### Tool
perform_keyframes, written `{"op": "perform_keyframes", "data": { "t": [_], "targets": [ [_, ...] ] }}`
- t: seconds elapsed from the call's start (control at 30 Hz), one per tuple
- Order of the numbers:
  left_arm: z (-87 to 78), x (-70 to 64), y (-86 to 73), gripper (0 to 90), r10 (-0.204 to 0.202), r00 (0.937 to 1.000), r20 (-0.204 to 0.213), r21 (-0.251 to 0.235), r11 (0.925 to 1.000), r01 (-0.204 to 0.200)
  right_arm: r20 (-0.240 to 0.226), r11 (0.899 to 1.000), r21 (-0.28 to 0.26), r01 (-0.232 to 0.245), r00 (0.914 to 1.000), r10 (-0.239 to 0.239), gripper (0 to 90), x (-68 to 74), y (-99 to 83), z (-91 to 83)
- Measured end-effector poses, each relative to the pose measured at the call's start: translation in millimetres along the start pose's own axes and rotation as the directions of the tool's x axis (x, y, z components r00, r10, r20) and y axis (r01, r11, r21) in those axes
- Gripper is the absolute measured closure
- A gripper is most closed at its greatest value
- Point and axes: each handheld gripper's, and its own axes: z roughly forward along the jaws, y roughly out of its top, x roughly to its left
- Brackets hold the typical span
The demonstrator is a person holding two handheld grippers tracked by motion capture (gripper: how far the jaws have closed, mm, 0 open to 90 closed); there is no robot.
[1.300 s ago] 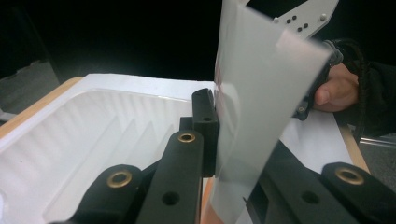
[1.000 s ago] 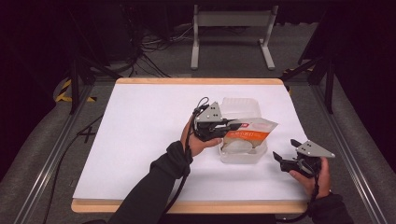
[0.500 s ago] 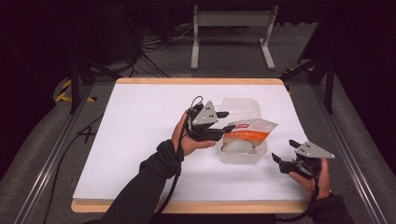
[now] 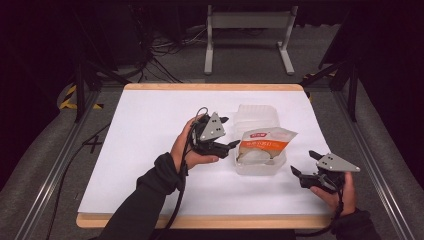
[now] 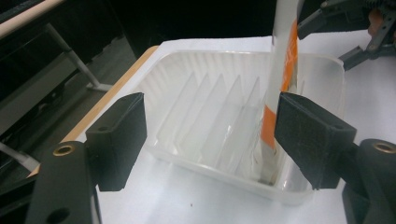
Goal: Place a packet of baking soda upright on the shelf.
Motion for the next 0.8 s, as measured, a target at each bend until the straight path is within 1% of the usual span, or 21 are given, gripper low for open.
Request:
{"op": "perform_keyframes", "data": {
  "t": [0.03,0.23,0.27,0.3,0.33,0.37,0.4,0.43,0.53,0.63,0.67,0.7,0.73,0.77,0.8],
  "targets": [
    [-1.9,0.7,-1.7,25.0,0.006,1.0,-0.001,0.007,1.0,-0.006,0.0,1.0,-0.001,0.004,1.0,-0.004,17.3,0.5,0.2,-0.8],
    [-13.5,3.6,-14.2,22.1,0.002,0.9998,-0.02,0.03,0.9996,-0.001,-0.005,1.0,-0.002,0.012,0.9999,-0.012,17.3,1.8,0.1,-3.2],
    [-13.5,3.6,-14.2,21.8,0.002,0.9998,-0.02,0.03,0.9996,-0.001,-0.005,1.0,-0.002,0.012,0.9999,-0.012,17.3,1.8,0.1,-3.2],
    [-17.4,4.9,-18.2,21.6,0.0,0.9998,-0.022,0.035,0.9994,0.001,-0.003,1.0,0.0,0.012,0.9999,-0.012,17.3,1.7,-0.2,-3.2],
    [-21.6,5.9,-23.4,21.3,0.0,0.9993,-0.037,0.042,0.9991,0.002,-0.004,1.0,-0.001,0.01,0.9999,-0.01,17.3,1.5,-0.3,-3.4],
    [-21.6,5.9,-23.4,20.8,0.0,0.9993,-0.037,0.042,0.9991,0.002,-0.004,1.0,-0.001,0.01,0.9999,-0.01,17.3,1.5,-0.3,-3.4],
    [-25.2,7.5,-27.3,20.8,0.006,0.999,-0.044,0.05,0.9987,-0.004,-0.004,1.0,-0.002,0.009,1.0,-0.009,17.3,1.4,-0.3,-3.5],
    [-27.9,8.2,-30.8,20.6,-0.005,0.999,-0.045,0.053,0.9986,0.007,-0.003,1.0,-0.003,0.009,1.0,-0.009,17.3,1.2,-0.3,-3.8],
    [-36.1,10.6,-44.4,19.3,-0.01,0.998,-0.062,0.067,0.9976,0.014,-0.002,1.0,-0.005,0.01,0.9999,-0.01,17.3,1.3,-0.2,-4.1],
    [-42.6,11.7,-57.0,18.6,-0.023,0.9966,-0.08,0.085,0.9959,0.03,-0.001,1.0,-0.007,0.008,1.0,-0.008,17.2,1.0,-0.1,-4.5],
    [-45.0,12.0,-61.2,18.6,-0.026,0.9962,-0.083,0.088,0.9956,0.034,-0.001,1.0,-0.008,0.008,1.0,-0.008,17.1,1.0,0.0,-4.9],
    [-45.0,12.0,-61.2,18.5,-0.026,0.9962,-0.083,0.088,0.9956,0.034,-0.001,1.0,-0.008,0.008,1.0,-0.008,17.1,1.0,0.0,-4.9],
    [-48.0,13.2,-66.2,18.5,-0.027,0.9957,-0.089,0.087,0.9956,0.035,0.001,1.0,-0.01,0.009,1.0,-0.009,17.1,0.9,0.0,-5.1],
    [-51.1,13.9,-71.1,18.4,-0.04,0.995,-0.091,0.091,0.9947,0.049,0.003,1.0,-0.011,0.007,1.0,-0.007,16.9,0.9,-0.1,-5.3],
    [-54.4,14.5,-75.9,18.1,-0.045,0.9941,-0.099,0.09,0.9945,0.054,0.003,1.0,-0.013,0.005,1.0,-0.005,16.8,0.8,-0.2,-5.4]
  ]
}}
